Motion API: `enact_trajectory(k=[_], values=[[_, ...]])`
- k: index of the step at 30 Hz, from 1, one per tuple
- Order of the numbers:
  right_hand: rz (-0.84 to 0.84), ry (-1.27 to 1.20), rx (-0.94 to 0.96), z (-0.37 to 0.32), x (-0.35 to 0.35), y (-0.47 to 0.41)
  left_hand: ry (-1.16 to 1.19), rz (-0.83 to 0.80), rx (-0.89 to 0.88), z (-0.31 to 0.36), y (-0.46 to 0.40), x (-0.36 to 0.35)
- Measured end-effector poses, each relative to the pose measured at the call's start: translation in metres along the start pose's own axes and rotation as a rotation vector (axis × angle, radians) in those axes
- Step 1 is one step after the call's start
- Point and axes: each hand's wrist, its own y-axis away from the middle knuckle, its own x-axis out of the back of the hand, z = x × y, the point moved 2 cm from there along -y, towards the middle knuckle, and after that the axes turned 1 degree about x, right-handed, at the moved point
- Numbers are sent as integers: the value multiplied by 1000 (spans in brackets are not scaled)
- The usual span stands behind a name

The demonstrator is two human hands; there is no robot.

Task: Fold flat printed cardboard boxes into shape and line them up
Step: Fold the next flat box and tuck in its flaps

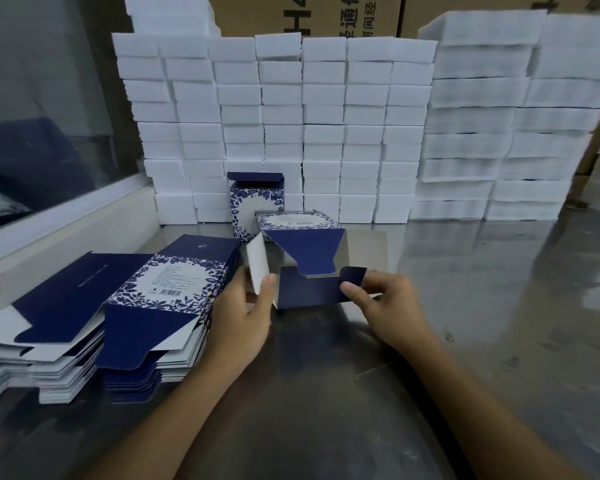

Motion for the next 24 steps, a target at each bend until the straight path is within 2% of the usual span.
enact_trajectory(k=[7,12,16,20,24], values=[[61,-49,-36,-9,-6,5,-327,-91,-107,-7,-2,-1],[152,-51,-41,-11,-8,6,-293,-77,-19,-9,0,-2],[243,-30,-74,-5,-7,7,-301,-63,-87,-4,1,-6],[157,-25,-204,-6,-16,7,-259,6,-139,0,1,-6],[15,-25,-257,-17,-22,11,-137,49,-52,2,1,-4]])
